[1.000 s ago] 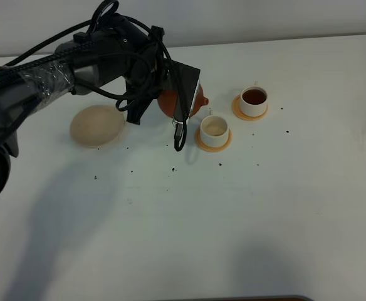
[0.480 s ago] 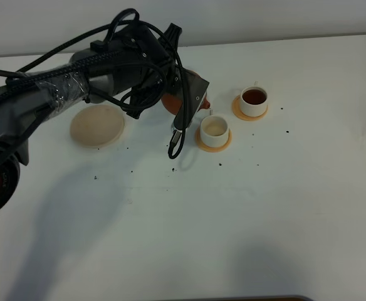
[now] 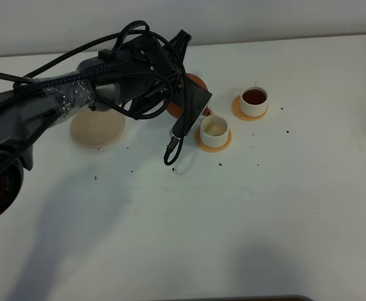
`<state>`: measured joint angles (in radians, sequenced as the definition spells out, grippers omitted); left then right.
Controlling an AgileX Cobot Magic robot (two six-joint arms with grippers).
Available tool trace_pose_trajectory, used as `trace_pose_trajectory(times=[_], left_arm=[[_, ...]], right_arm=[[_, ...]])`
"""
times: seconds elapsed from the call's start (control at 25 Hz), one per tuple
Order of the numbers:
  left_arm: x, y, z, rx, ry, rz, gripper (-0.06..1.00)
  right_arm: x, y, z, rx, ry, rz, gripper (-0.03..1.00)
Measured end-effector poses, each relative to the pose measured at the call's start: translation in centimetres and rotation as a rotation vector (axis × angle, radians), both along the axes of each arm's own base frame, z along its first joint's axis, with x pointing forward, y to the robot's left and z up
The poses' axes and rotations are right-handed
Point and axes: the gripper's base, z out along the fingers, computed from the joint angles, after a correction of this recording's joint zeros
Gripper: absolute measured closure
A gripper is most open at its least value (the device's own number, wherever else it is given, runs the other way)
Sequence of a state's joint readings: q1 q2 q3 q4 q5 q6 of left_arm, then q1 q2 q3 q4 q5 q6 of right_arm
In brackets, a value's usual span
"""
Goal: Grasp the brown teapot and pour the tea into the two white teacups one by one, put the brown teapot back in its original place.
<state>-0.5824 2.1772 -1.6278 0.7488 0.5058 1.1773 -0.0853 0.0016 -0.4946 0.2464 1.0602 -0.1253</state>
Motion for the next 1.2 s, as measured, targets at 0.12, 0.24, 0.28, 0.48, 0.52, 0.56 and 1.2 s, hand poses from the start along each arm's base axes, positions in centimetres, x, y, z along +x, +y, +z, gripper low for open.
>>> trace_pose_trajectory(times=[0.12, 0.24, 0.28, 0.48, 0.52, 0.56, 1.2], left_arm=[[-0.1, -0.3, 0.1, 0.014, -0.009, -0.017, 0.83], [-0.2, -0.6, 0.2, 0.041, -0.029, -0.043, 0.83], [-0.2, -0.7, 0.2, 0.051, -0.037, -0.053, 0.83], [-0.2, -1.0, 0.5, 0.109, -0.077, -0.099, 0.83], [-0.3, -1.1, 0.6, 0.119, -0.084, -0.108, 0.83], [-0.3, -1.3, 0.6, 0.127, -0.09, -0.116, 0.83], [-0.3, -2.1, 1.1, 0.199, -0.163, -0.207, 0.83]], right_arm=[[0.0, 0.0, 0.0, 0.0, 0.0, 0.0, 0.73], [0.0, 0.0, 0.0, 0.0, 0.0, 0.0, 0.73], [0.0, 0.0, 0.0, 0.0, 0.0, 0.0, 0.73], [0.0, 0.0, 0.0, 0.0, 0.0, 0.0, 0.73], [0.0, 0.0, 0.0, 0.0, 0.0, 0.0, 0.73], [0.0, 0.0, 0.0, 0.0, 0.0, 0.0, 0.73], [0.0, 0.0, 0.0, 0.0, 0.0, 0.0, 0.73]])
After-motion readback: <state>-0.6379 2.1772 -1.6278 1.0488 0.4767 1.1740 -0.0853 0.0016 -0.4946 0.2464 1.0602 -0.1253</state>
